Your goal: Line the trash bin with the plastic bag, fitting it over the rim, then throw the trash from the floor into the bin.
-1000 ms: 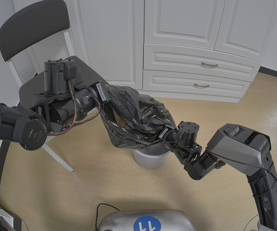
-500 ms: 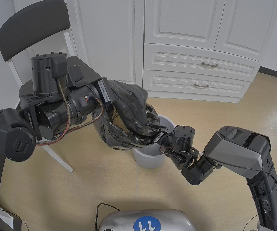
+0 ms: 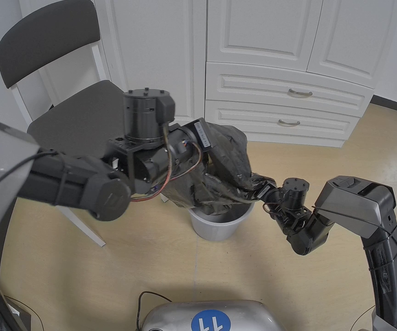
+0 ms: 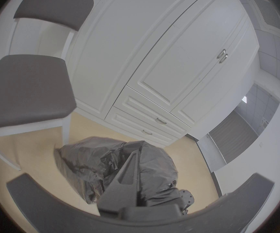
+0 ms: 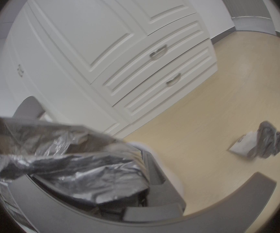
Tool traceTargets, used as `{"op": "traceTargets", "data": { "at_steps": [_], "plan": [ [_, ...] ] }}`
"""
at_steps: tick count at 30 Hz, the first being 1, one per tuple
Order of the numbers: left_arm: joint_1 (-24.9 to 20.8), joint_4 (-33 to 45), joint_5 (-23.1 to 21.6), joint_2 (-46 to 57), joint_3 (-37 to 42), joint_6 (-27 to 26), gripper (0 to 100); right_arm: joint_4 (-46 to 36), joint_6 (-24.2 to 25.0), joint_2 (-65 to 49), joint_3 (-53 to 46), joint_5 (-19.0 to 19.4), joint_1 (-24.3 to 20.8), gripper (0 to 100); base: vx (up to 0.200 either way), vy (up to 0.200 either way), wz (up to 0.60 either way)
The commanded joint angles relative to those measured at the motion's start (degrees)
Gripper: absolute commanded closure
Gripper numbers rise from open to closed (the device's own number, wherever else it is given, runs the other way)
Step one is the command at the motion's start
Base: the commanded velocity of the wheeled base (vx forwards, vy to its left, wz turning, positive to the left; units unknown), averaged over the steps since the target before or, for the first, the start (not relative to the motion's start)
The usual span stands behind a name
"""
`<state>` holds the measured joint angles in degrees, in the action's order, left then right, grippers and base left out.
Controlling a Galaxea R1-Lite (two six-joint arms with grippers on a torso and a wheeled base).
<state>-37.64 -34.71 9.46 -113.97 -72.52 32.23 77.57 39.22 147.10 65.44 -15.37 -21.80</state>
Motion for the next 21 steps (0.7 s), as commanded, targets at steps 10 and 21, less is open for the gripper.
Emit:
{"op": "traceTargets", "data": {
  "at_steps": [10,21],
  "plan": [
    [-1.99,2.19,0.03,-21.21,-24.25,1.43,100,0.48,-0.02,-1.29,-0.84,3.42,12.22,100,0.000,0.000,0.00],
    [0.12,6.85,-2.69,-31.75,-42.07,0.99,100,0.57,0.42,-6.57,-0.75,3.95,13.71,100,0.000,0.000,0.00]
  ]
}}
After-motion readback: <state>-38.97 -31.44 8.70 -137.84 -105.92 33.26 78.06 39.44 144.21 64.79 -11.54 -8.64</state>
